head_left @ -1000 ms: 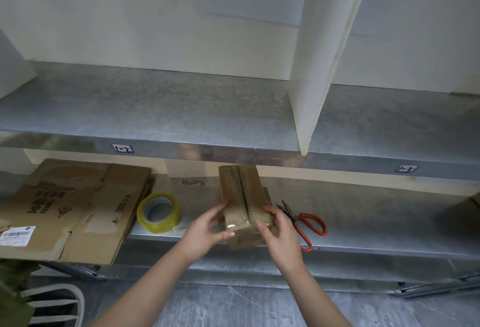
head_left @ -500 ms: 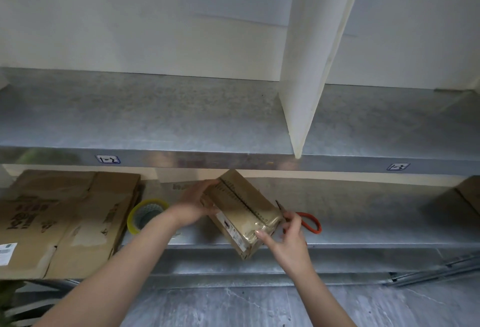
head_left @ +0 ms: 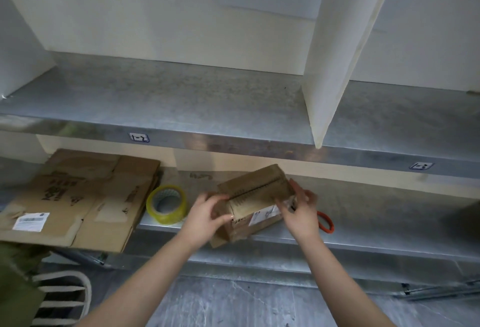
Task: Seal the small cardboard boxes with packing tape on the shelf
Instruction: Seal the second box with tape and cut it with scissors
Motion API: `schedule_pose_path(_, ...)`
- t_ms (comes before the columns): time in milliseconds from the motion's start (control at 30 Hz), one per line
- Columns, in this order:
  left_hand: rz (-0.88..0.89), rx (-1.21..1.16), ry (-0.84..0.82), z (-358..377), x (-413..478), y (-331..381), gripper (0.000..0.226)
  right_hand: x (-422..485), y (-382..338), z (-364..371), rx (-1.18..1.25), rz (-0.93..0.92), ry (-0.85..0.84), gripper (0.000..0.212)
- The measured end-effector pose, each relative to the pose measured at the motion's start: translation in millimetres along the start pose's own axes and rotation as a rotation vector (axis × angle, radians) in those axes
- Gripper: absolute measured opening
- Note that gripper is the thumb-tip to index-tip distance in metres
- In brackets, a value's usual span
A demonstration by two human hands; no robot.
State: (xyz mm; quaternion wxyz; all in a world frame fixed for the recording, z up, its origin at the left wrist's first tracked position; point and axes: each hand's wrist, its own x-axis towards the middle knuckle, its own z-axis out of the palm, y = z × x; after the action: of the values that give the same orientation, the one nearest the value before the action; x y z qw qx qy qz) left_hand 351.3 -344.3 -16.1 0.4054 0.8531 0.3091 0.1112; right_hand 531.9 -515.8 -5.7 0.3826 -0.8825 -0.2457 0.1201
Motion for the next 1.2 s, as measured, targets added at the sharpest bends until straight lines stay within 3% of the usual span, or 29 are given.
schedule_pose_path(67, 0.051, 0.145, -0.055, -16.7, 18.7, 0.9, 0.062, 1.0, -5.1, 1.9, 0.004, -0.01, -0.021, 0.067)
schedule_pose_path(200, 0.052, 0.046, -0.317, -26.4, 33.3, 3.5, 0.078, -3.7, -14.4, 4.5, 0.173, 0.027, -0.195, 0.081)
schedule_pose_path(267, 0.068, 0.015, -0.223, -13.0, 21.0, 4.9, 0.08, -18.2, -13.9, 11.4, 0.11, 0.053, -0.242, 0.09)
schedule_pose_path(367, 0.045, 0.015, 0.038, 21.7, -11.0, 8.6, 0.078, -42.9, -10.1, 22.9, 0.131, 0.034, -0.185, 0.071)
schedule_pose_path(433, 0.007, -0.012, 0.142, 41.0, -27.2, 11.3, 0.067, -49.9, -8.8, 27.7, 0.151, -0.006, -0.238, 0.063)
schedule_pose_path(533, 0.011, -0.06, 0.156, 44.7, -29.3, 12.6, 0.057, -42.1, -8.8, 27.1, 0.035, -0.156, -0.252, 0.067)
schedule_pose_path(667, 0.042, -0.003, 0.031, 20.8, -13.5, 13.7, 0.055, -28.3, -16.8, 19.1, -0.065, -0.223, -0.251, 0.063)
schedule_pose_path(767, 0.102, 0.21, -0.099, 1.0, -11.4, 5.4, 0.06, -35.6, -19.2, 13.0, -0.185, -0.298, -0.149, 0.059)
schedule_pose_path(867, 0.213, 0.545, -0.054, -25.7, -21.8, -20.1, 0.06, -53.8, -31.0, 12.6, -0.187, -0.505, -0.055, 0.043)
schedule_pose_path(1000, 0.159, 0.788, -0.058, -68.5, -38.1, -68.7, 0.062, -81.0, -67.8, 56.1, -0.199, -0.711, -0.187, 0.04)
schedule_pose_path(1100, 0.144, 0.846, -0.096, -86.7, -35.3, -95.8, 0.065, -88.7, -88.6, 108.0, -0.257, -0.694, -0.272, 0.045)
schedule_pose_path(1200, 0.172, 0.872, -0.147, -92.0, -23.6, -117.7, 0.066, -77.5, -91.0, 155.6, -0.337, -0.541, -0.341, 0.051)
